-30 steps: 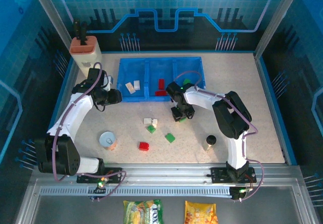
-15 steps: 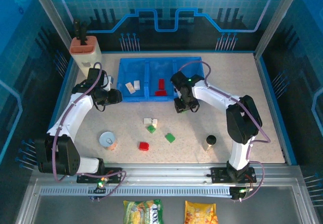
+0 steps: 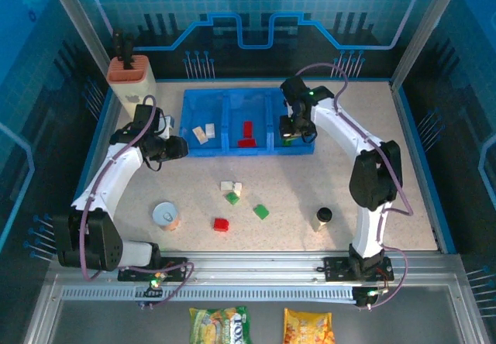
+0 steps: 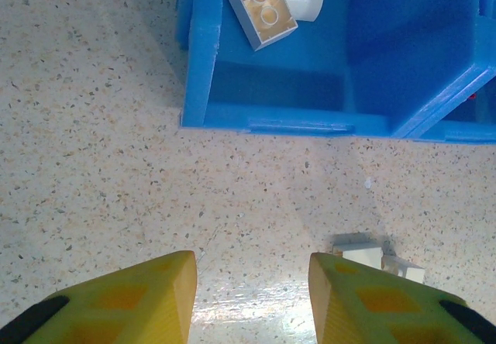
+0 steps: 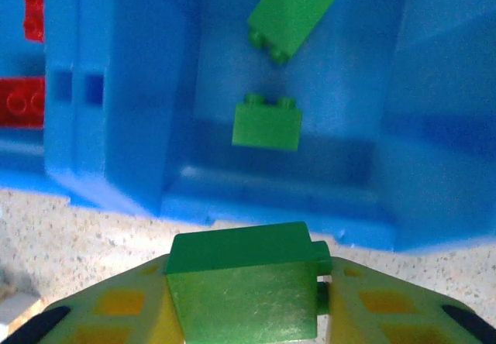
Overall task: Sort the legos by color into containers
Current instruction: Place the lego in the container.
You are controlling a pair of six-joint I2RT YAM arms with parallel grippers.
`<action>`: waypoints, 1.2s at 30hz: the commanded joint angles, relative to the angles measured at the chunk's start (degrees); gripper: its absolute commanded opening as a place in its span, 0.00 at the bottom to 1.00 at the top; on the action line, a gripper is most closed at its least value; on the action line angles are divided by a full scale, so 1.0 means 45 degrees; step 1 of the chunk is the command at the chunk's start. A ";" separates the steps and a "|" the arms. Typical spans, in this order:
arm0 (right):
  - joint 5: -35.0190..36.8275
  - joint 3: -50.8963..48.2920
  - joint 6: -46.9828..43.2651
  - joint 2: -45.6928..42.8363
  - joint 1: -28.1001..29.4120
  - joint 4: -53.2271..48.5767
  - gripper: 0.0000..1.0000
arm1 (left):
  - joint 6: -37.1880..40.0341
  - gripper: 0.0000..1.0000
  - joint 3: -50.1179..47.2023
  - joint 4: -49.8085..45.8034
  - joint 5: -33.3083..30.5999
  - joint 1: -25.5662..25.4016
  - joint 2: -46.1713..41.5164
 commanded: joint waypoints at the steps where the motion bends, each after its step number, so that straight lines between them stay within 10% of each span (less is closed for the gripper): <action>1: 0.0088 0.1283 0.0097 0.1112 -0.0299 -0.0648 0.42 | 0.0151 0.43 -0.0196 0.0061 0.0361 0.0128 -0.0312; 17: 0.0352 0.7370 0.0281 0.6043 -0.0935 -0.0956 0.43 | 0.0151 0.43 -0.0168 0.0066 0.0343 0.0133 -0.0165; 36: 0.0935 0.7712 -0.0111 0.7057 -0.1105 0.1297 0.53 | 0.0114 0.44 -0.0197 0.0062 0.0504 0.0128 0.0011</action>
